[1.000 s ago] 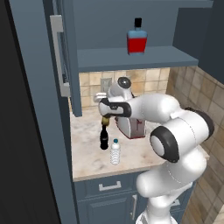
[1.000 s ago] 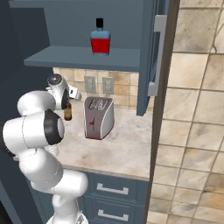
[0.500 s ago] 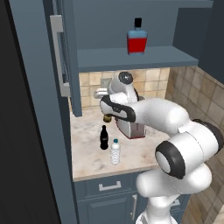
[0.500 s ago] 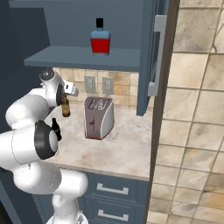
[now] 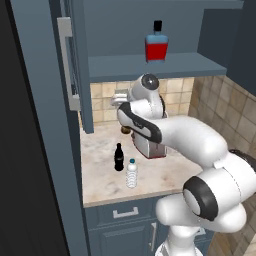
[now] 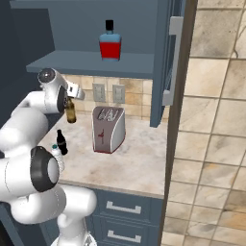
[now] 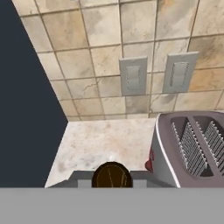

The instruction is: Sort all alcoholic drinks to one cabinet, and non-alcoholic drinks to the other.

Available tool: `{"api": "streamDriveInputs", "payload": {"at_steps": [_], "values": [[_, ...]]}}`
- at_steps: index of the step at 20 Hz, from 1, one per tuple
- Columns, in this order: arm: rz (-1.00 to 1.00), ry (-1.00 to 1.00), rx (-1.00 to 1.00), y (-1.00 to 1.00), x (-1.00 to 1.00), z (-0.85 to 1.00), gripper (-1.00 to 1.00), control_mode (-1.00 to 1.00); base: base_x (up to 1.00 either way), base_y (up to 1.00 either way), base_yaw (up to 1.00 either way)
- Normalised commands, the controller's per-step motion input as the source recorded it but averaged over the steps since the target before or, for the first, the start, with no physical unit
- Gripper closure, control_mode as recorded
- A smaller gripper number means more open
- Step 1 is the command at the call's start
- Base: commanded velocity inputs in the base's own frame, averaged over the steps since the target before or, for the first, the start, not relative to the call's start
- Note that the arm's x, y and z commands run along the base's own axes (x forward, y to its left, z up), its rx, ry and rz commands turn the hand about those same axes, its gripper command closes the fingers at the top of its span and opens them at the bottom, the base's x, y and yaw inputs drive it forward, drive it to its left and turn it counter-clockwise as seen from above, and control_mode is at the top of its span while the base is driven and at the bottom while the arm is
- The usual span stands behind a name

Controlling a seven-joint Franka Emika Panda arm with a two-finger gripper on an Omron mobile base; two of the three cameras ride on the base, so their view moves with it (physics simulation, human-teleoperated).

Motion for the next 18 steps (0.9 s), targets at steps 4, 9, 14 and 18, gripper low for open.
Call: {"api": "streamDriveInputs", "payload": {"at_steps": [4, 9, 14, 18], "values": [[0.00, -0.06, 0.00, -0.11, -0.34, 0.45, 1.00, -1.00, 0.00, 0.00, 0.00], [0.00, -0.04, 0.00, -0.10, -0.30, 0.53, 1.00, -1.00, 0.00, 0.00, 0.00], [0.00, -0.05, 0.00, -0.06, -0.30, 0.56, 1.00, -1.00, 0.00, 0.00, 0.00], [0.00, -0.05, 0.00, -0.03, -0.29, 0.55, 1.00, -1.00, 0.00, 0.00, 0.00]]}}
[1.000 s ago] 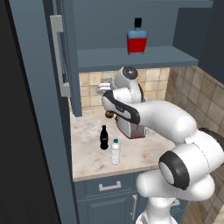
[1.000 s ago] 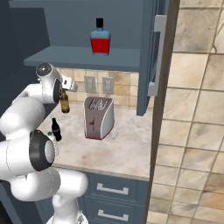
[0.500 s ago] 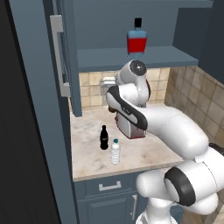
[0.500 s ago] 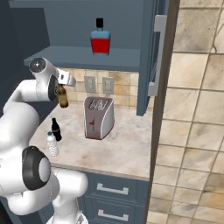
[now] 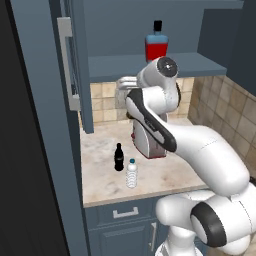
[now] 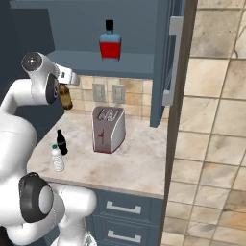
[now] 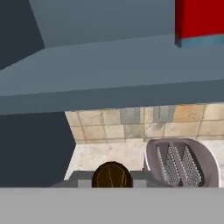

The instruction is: Sort all alcoholic drinks to one cabinet, and non-alcoholic drinks to the other.

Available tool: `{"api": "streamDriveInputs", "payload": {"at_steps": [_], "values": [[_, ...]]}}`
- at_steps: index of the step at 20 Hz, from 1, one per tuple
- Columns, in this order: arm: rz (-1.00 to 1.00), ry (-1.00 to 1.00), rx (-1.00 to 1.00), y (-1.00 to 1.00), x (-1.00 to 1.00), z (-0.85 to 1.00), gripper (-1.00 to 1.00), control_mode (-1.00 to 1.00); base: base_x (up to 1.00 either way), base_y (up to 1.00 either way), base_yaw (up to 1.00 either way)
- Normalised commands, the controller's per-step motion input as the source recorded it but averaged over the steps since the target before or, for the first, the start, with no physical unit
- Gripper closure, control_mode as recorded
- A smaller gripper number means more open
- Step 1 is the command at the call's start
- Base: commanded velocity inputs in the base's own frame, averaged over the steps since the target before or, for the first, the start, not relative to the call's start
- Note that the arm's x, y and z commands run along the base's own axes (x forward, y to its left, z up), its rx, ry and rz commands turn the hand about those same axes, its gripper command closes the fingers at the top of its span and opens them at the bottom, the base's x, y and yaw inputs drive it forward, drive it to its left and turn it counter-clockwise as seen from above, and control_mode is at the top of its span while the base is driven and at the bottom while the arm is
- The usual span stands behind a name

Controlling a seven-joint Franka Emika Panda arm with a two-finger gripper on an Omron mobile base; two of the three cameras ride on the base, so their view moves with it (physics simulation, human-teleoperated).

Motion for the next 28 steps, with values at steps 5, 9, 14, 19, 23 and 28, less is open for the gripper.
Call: {"api": "streamDriveInputs", "payload": {"at_steps": [5, 9, 14, 19, 23, 28], "values": [[0.00, -0.06, 0.00, 0.00, -0.29, 0.54, 1.00, -1.00, 0.00, 0.00, 0.00], [0.00, -0.06, 0.00, 0.00, -0.28, 0.49, 1.00, -1.00, 0.00, 0.00, 0.00], [0.00, -0.08, 0.00, -0.01, -0.29, 0.44, 1.00, -1.00, 0.00, 0.00, 0.00], [0.00, -0.09, 0.00, -0.01, -0.27, 0.39, 1.00, -1.00, 0.00, 0.00, 0.00], [0.00, -0.10, 0.00, -0.05, -0.20, 0.33, 1.00, -1.00, 0.00, 0.00, 0.00], [0.00, -0.10, 0.00, -0.07, -0.14, 0.33, 1.00, -1.00, 0.00, 0.00, 0.00]]}}
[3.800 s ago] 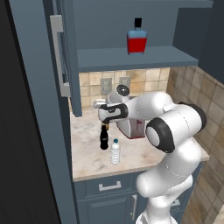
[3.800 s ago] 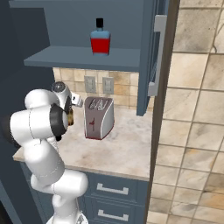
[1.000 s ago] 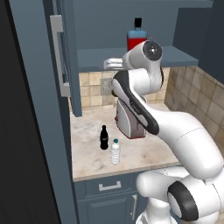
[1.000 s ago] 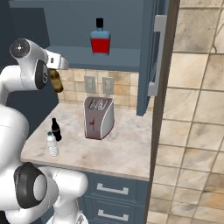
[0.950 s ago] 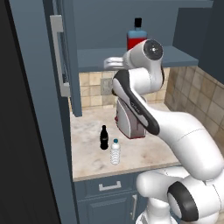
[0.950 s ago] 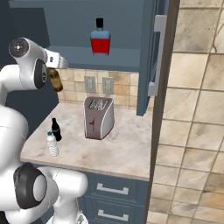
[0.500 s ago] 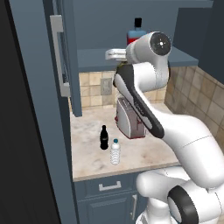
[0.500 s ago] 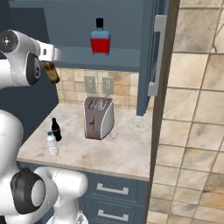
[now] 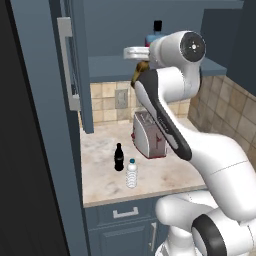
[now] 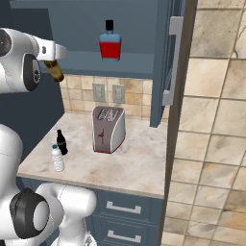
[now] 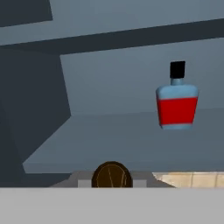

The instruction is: Sort all alcoholic drinks to one cabinet, and non-alcoholic drinks to the other.

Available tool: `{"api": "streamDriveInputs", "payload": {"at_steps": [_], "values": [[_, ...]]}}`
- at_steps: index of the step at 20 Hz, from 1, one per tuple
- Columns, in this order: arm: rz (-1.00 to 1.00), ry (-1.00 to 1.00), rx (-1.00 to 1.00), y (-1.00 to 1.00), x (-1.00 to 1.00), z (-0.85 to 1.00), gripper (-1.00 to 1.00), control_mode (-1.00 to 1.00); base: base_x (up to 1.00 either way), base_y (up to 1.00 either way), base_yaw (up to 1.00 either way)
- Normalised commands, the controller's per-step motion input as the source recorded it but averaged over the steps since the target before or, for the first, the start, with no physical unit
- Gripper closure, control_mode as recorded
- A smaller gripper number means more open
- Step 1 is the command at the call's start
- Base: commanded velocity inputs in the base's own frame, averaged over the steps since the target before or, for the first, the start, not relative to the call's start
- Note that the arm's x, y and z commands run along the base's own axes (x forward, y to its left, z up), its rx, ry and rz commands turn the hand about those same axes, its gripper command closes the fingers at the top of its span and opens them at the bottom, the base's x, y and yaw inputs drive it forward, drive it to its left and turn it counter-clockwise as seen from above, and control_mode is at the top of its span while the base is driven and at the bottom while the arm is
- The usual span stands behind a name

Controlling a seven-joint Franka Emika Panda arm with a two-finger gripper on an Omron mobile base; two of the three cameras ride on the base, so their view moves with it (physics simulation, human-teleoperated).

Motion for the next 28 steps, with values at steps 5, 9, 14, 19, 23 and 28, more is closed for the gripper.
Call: {"api": "streamDriveInputs", "payload": {"at_steps": [5, 9, 14, 19, 23, 28], "values": [[0.00, -0.07, 0.00, -0.10, -0.05, 0.23, 1.00, -1.00, 0.00, 0.00, 0.00], [0.00, -0.02, 0.00, -0.02, 0.00, 0.12, 1.00, -1.00, 0.00, 0.00, 0.00], [0.00, 0.00, 0.00, -0.01, 0.03, 0.01, 1.00, -1.00, 0.00, 0.00, 0.00], [0.00, -0.05, 0.00, 0.00, 0.10, 0.01, 1.00, -1.00, 0.00, 0.00, 0.00], [0.00, -0.10, 0.00, 0.00, 0.06, 0.04, 1.00, -1.00, 0.00, 0.00, 0.00], [0.00, -0.02, 0.00, 0.00, 0.15, 0.00, 1.00, -1.00, 0.00, 0.00, 0.00]]}}
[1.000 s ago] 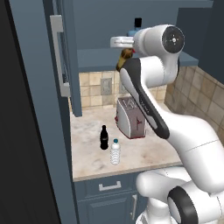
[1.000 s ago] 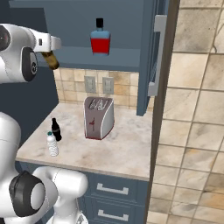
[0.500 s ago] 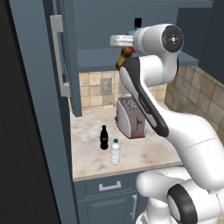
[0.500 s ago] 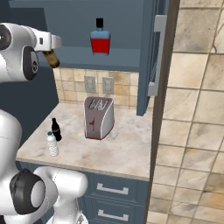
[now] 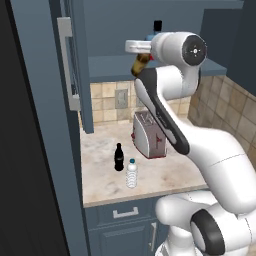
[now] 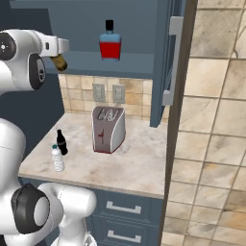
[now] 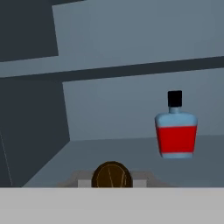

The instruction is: Sort all alcoholic drinks to one cabinet, and non-alcoholic drinks to the other.

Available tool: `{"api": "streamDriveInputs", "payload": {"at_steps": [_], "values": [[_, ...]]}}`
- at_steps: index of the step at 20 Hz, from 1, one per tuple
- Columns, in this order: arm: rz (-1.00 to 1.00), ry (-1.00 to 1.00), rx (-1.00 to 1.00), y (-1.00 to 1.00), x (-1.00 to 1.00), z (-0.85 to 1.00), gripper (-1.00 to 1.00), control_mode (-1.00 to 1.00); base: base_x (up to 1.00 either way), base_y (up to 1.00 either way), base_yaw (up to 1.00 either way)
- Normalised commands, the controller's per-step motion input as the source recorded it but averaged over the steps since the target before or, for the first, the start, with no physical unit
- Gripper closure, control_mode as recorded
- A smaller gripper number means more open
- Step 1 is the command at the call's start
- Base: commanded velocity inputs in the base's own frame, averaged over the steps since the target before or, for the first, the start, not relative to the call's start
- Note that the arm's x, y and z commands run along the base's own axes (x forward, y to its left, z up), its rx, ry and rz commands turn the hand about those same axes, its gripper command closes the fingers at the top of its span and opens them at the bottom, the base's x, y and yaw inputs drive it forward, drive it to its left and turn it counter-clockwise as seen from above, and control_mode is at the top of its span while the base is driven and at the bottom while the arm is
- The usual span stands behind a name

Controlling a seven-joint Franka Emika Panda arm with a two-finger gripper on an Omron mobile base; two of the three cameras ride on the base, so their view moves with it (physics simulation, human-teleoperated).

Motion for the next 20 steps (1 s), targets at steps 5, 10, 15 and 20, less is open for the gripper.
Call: {"api": "streamDriveInputs", "payload": {"at_steps": [5, 10, 15, 20], "values": [[0.00, 0.00, 0.00, 0.00, 0.27, 0.00, 1.00, -1.00, 0.00, 0.00, 0.00], [0.00, 0.00, 0.00, 0.00, 0.35, 0.00, 1.00, -1.00, 0.00, 0.00, 0.00], [0.00, 0.00, 0.00, 0.00, 0.30, 0.00, 1.00, -1.00, 0.00, 0.00, 0.00], [0.00, 0.00, 0.00, 0.00, 0.30, 0.00, 1.00, -1.00, 0.00, 0.00, 0.00]]}}
